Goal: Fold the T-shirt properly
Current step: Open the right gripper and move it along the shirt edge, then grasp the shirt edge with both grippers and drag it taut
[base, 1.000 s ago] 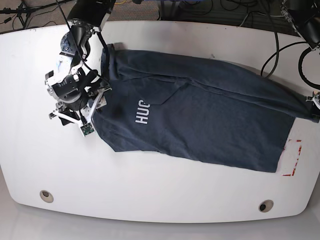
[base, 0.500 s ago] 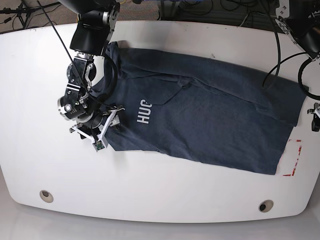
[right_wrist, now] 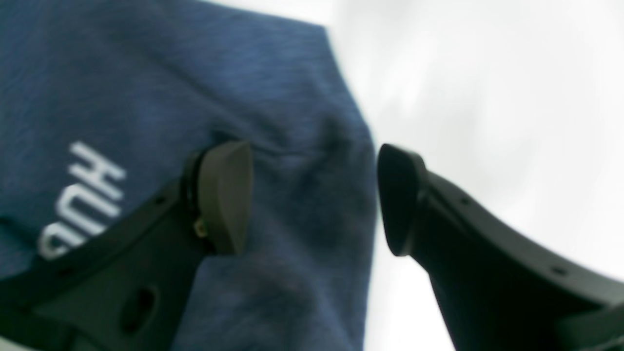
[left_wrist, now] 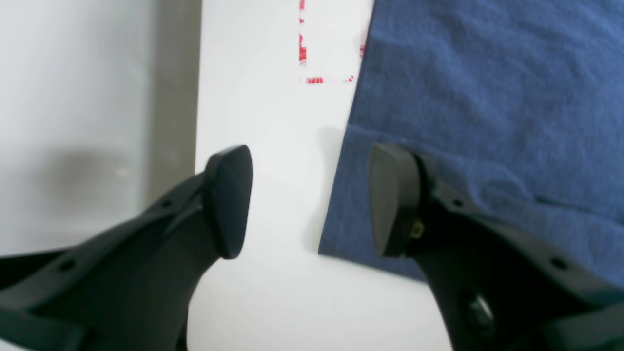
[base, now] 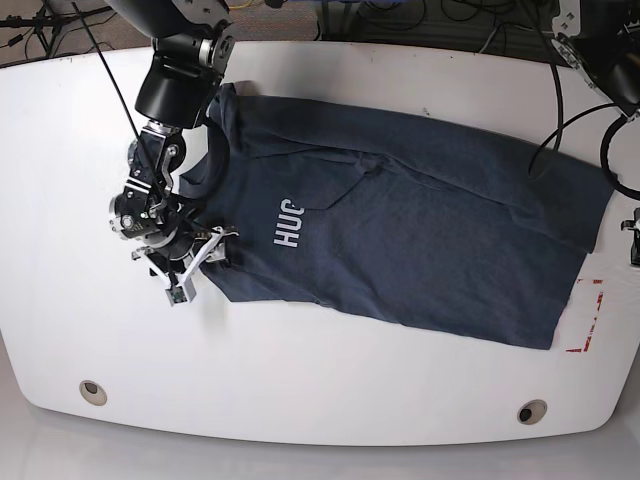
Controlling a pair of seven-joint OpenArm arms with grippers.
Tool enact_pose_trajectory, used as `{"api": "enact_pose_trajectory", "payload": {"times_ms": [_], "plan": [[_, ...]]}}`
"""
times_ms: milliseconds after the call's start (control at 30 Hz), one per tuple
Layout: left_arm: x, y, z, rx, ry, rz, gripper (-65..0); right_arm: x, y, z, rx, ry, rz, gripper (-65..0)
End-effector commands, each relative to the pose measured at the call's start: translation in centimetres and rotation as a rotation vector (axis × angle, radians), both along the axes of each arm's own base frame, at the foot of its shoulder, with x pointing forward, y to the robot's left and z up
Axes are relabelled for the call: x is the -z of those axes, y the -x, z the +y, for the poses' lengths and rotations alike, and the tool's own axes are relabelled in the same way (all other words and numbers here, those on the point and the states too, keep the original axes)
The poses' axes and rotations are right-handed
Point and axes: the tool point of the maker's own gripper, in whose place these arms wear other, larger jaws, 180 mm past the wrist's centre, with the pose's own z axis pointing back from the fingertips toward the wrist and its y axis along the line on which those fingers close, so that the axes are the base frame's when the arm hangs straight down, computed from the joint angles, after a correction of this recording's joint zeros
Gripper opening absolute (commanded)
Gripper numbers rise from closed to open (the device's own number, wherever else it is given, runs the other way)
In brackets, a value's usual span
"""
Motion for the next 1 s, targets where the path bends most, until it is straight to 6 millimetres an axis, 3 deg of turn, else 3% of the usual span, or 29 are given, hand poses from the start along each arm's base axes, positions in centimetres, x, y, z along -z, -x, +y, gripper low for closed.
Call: {"api": "enact_pose_trajectory", "payload": {"times_ms": [0, 200, 400, 533, 667, 733, 867, 967], "plan": [[-2.0, -0.6, 0.3, 0.012, -0.027, -0.062, -29.7, -1.7, -1.6, -0.9, 0.022, -0.006, -0.066, -26.5], [-1.6, -0.8, 0.0, 0.023, -0.034, -0.048, -29.7, -0.1, -1.2, -2.2, 0.038, -0.018, -0.042, -26.5], [2.6, -0.4, 0.0, 0.025, -0.053, 0.087, -29.7, 0.1, -0.7, -2.3, 0.036, -0.012, -0.042, -26.5], [4.6, 0.1, -0.1, 0.037, -0.025, 0.104, -29.7, -2.2, -0.4, -2.1, 0.023, 0.042, -0.061, -26.5], [6.2, 0.8, -0.2, 0.046, -0.005, 0.109, -29.7, -6.5, 0.1, -0.7, -0.003, 0.104, -0.117, -26.5], [6.7, 1.1, -0.2, 0.047, 0.004, 0.109, -29.7, -7.7, 0.6, 0.4, -0.033, 0.132, -0.121, -26.5], [7.8, 1.4, -0.1, 0.046, 0.025, 0.116, -29.7, -8.7, 2.1, 1.9, -0.066, 0.175, -0.107, -26.5], [8.6, 1.2, -0.6, 0.047, 0.062, 0.1, -29.7, -8.2, 4.1, 3.3, -0.092, 0.181, -0.091, -26.5]]}}
